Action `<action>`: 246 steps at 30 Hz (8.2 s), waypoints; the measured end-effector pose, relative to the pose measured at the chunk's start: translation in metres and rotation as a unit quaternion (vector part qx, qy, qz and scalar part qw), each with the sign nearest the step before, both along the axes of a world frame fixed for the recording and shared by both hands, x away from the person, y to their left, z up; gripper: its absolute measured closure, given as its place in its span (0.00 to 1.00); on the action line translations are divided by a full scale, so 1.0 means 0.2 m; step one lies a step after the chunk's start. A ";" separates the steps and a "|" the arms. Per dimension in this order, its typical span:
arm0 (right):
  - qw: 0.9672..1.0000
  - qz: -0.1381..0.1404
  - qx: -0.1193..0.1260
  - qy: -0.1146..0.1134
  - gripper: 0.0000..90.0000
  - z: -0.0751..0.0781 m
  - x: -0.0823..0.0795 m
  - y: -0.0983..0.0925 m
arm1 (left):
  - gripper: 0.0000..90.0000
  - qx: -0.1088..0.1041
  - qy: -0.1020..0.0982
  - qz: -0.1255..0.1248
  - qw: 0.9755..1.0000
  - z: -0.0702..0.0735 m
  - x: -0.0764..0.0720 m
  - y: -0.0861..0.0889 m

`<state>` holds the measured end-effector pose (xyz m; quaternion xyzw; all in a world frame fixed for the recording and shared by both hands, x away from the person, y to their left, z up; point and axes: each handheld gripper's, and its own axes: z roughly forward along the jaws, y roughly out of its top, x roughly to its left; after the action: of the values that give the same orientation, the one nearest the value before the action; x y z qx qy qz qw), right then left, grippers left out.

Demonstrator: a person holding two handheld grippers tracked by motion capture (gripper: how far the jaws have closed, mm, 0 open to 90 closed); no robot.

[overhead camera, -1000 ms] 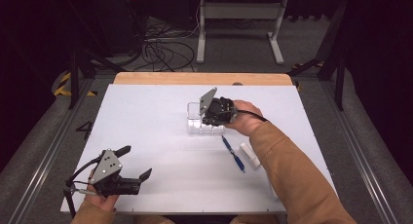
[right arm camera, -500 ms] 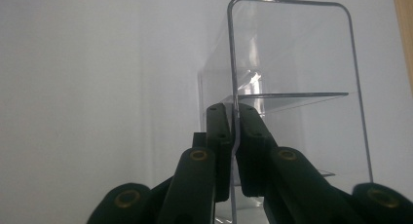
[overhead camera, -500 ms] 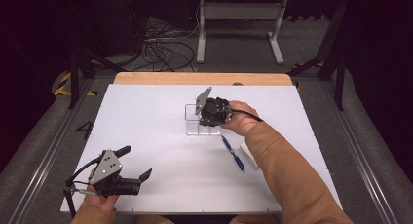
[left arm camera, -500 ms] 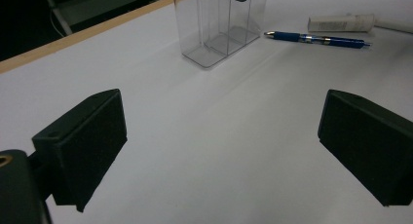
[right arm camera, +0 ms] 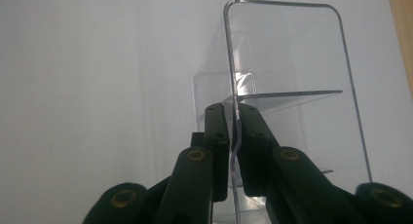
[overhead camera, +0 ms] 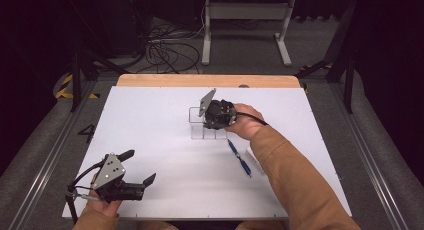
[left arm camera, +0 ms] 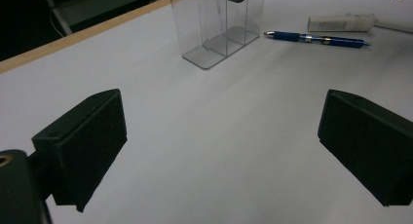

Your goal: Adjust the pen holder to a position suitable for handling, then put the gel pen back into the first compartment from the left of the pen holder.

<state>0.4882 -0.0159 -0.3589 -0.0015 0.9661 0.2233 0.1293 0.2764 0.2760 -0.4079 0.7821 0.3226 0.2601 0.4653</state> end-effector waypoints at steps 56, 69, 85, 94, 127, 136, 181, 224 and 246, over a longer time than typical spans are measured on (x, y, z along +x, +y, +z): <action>0.956 -0.103 0.273 0.003 0.05 0.26 -0.28 -0.38 | 0.05 -0.012 -0.003 -0.006 1.000 0.01 0.04 -0.01; 0.947 -0.110 0.302 0.017 0.00 0.26 -0.32 -0.41 | 0.05 -0.012 -0.004 -0.008 1.000 0.01 0.04 -0.01; 0.940 -0.166 0.297 0.007 0.13 0.23 -0.41 -0.46 | 0.05 -0.012 -0.006 -0.007 1.000 0.01 0.03 -0.01; 0.939 -0.225 0.261 0.010 0.19 0.17 -0.43 -0.48 | 0.05 -0.013 -0.005 -0.007 1.000 0.02 0.03 -0.01; 0.923 -0.364 0.101 0.075 0.49 -0.14 -0.33 -0.40 | 0.05 -0.013 -0.004 -0.008 1.000 0.01 0.04 -0.01; 0.917 -0.387 0.059 0.079 0.55 -0.22 -0.31 -0.37 | 0.05 -0.013 -0.004 -0.008 1.000 0.01 0.03 -0.01; 0.897 -0.432 -0.035 0.092 0.88 -0.34 -0.30 -0.27 | 0.05 -0.013 -0.004 -0.008 1.000 0.01 0.03 -0.01; 0.904 -0.416 0.023 0.098 0.89 -0.16 -0.36 -0.31 | 0.05 -0.013 -0.004 -0.008 1.000 0.01 0.03 -0.01; 0.925 -0.339 0.172 0.025 0.89 0.11 -0.48 -0.34 | 0.05 -0.014 -0.004 -0.008 1.000 0.01 0.03 -0.01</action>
<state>0.3920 -0.0846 -0.3375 0.3539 0.8586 0.3292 0.1709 0.2830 0.2732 -0.4054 0.7768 0.3182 0.2553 0.4798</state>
